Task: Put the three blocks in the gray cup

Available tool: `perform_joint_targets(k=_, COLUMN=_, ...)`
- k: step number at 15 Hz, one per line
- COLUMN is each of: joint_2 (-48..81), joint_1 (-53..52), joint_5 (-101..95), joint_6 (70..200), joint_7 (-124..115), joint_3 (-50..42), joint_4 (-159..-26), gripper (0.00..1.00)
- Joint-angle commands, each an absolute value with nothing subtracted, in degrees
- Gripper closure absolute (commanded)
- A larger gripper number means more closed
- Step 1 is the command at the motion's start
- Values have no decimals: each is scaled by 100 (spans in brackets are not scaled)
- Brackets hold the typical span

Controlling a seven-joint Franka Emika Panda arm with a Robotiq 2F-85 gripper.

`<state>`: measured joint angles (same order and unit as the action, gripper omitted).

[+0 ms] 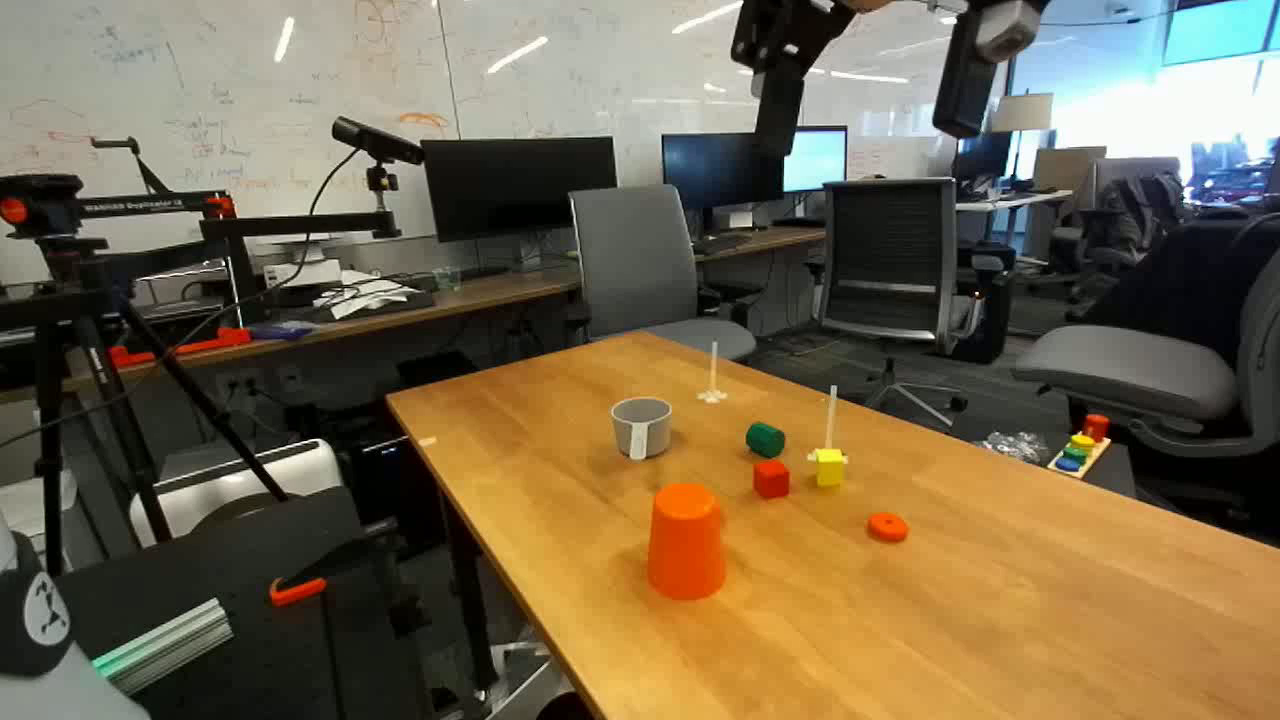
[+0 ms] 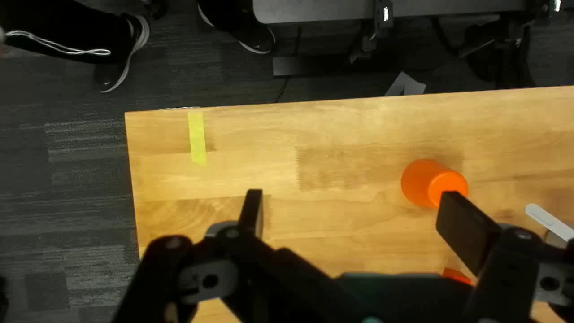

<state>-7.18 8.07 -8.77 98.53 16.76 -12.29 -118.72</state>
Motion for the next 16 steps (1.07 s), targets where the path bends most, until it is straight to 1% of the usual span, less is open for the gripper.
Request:
perform_joint_targets(k=1, joint_2=-714, joint_1=856, joint_5=-870, joint_6=9842, joint_7=1682, joint_3=-1182, joint_4=-11850, gripper=0)
perform_joint_targets(k=7, joint_2=-662, joint_1=830, joint_5=-922, joint_6=10008, joint_7=1732, joint_3=-1151, joint_4=-11924, gripper=0)
perform_joint_targets(k=12, joint_2=413, joint_1=406, joint_5=-855, joint_6=10504, joint_7=1312, joint_3=-591, joint_4=-11616, gripper=0)
perform_joint_targets(k=16, joint_2=1528, joint_1=24, joint_5=-902, joint_6=10721, joint_7=867, joint_3=-113, joint_4=-10939, gripper=0)
